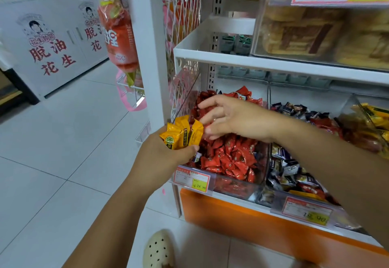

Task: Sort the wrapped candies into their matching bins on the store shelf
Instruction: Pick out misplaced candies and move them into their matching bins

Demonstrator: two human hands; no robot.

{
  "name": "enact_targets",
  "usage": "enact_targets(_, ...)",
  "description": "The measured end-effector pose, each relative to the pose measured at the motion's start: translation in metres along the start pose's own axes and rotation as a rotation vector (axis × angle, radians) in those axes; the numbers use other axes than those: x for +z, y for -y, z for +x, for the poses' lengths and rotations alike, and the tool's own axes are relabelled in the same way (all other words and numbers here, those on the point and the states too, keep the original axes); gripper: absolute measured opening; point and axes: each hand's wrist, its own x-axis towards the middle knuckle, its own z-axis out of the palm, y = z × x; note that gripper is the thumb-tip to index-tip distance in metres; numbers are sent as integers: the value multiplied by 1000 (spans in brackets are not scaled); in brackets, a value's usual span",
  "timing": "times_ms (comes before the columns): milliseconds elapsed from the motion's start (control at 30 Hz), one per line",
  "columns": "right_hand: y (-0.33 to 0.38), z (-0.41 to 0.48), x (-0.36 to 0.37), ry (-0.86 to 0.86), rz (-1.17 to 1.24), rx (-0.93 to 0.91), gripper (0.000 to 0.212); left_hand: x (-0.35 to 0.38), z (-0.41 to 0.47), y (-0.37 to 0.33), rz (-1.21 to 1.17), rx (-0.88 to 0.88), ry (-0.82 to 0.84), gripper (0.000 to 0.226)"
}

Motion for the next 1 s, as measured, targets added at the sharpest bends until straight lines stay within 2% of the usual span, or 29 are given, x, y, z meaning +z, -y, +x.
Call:
enact_targets(33,1,0,-7,33,-81,23,43,-2,-2,1,31,15,-24,16)
enact_targets(100,1,2,-13,200,-455,95,39,-5,-6,1,46,49,-56,22)
enact_targets(167,-11,9,-1,407,-898,159,53,-10,-7,1,42,65,-61,19)
enact_targets(200,-20,13,10,457,-1086,156,62,-11,-8,1,43,69,-55,19)
enact_targets(267,-34,21,27,426,-1298,106,73,-12,-9,1,51,68,-51,19)
enact_targets(333,-40,27,20,278,-1341,45,71,-13,-9,3,58,64,-44,18)
enact_targets(400,-39,30,1,116,-1286,39,62,-14,-10,4,55,55,-39,18)
enact_targets(500,-28,22,-20,20,-968,68,51,-16,-10,3,49,57,-44,12)
enact_targets(533,-22,16,-25,22,-888,79,51,-16,-11,3,42,57,-45,13)
enact_targets(600,-8,2,-32,112,-888,162,56,-15,-11,2,42,60,-45,20)
enact_targets(733,-5,-10,-6,440,-1289,409,99,-12,-11,1,60,48,-37,19)
enact_targets(800,-19,-5,17,489,-1458,445,113,-11,-10,1,59,33,-26,15)
enact_targets(900,-35,12,24,400,-1482,301,106,-11,-10,4,76,24,-22,12)
enact_targets(1000,-42,29,10,260,-1285,136,75,-12,-9,6,90,3,-37,11)
